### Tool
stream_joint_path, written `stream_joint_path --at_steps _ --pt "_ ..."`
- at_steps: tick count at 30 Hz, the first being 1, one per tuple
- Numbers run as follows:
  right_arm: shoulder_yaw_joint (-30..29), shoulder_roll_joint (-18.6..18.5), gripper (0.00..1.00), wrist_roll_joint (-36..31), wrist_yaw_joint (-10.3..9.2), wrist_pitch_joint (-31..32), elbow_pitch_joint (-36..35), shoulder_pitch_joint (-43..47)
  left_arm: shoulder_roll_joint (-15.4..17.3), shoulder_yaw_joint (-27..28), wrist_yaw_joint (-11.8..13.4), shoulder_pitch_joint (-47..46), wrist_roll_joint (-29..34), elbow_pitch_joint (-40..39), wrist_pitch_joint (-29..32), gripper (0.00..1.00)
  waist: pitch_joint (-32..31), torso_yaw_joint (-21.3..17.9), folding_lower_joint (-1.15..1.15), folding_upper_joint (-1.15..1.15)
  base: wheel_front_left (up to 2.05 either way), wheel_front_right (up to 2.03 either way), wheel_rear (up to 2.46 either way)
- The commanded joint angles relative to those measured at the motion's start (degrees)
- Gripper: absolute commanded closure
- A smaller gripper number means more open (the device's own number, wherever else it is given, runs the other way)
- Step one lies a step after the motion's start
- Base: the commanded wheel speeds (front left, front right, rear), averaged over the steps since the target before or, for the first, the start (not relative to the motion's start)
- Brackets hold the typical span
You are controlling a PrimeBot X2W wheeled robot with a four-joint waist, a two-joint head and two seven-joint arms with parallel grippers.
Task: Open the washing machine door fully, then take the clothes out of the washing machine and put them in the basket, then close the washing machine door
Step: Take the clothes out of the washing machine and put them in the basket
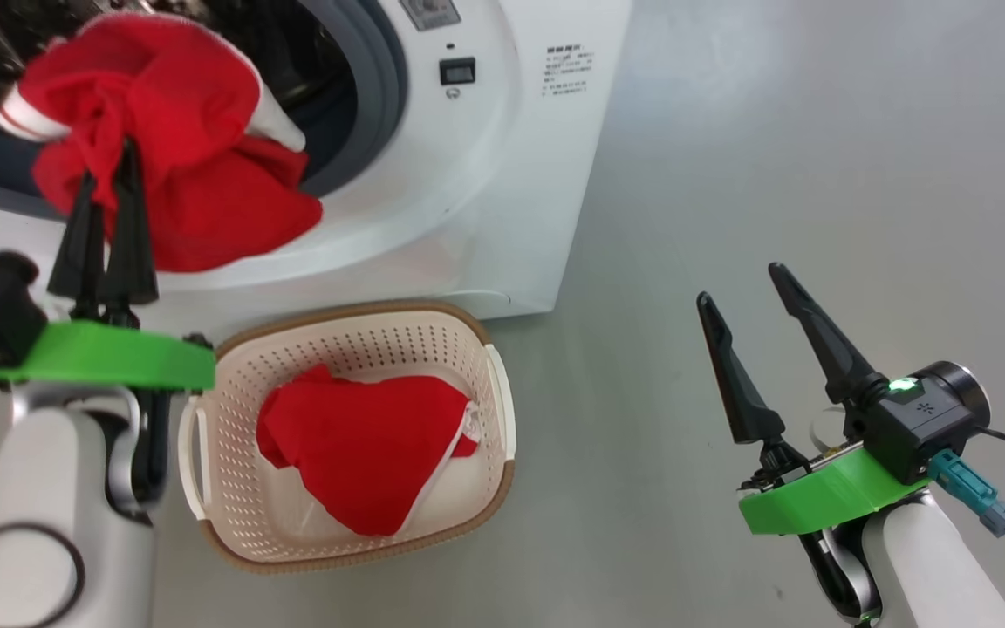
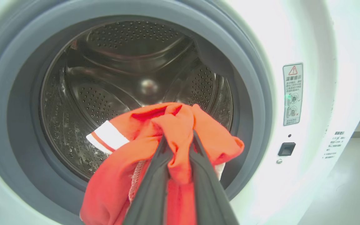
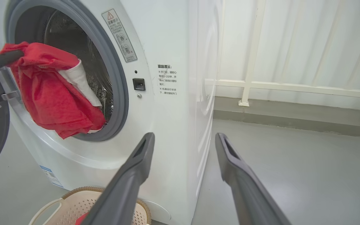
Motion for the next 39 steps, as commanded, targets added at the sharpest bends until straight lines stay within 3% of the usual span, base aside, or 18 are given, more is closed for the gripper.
stream_joint_path --at_steps 1,12,20,31,39 --pt "1.2 0.1 0.00 0.3 0.20 -0.4 -1.1 0.5 1.5 1.8 0.6 1.6 0.0 -2.8 -0.7 1.00 -1.7 0.6 0.00 0.00 0.00 0.00 0.00" --pt "1.0 0.4 0.00 0.3 0.20 -0.4 -0.9 2.8 -0.7 0.8 2.3 13.5 -0.3 -11.9 0.3 1.00 -4.9 1.0 0.00 0.00 0.00 0.00 0.00" --pt "0.7 0.3 0.00 0.3 0.20 -0.4 -1.2 2.9 -1.8 -0.6 2.8 18.0 -1.6 -13.1 2.1 1.00 -4.2 1.6 0.00 0.00 0.00 0.00 0.00" --pt "0.3 0.2 0.00 3.9 0.20 -0.4 -0.8 0.6 -3.2 -2.8 4.5 16.0 -3.1 -4.8 3.6 1.00 0.9 1.4 0.00 0.00 0.00 0.00 0.00" --pt "1.0 0.1 0.00 3.6 0.20 -0.4 -0.9 -1.1 -3.6 -3.1 3.7 11.8 -5.6 5.2 4.1 1.00 3.8 0.2 0.00 0.00 0.00 0.00 0.00"
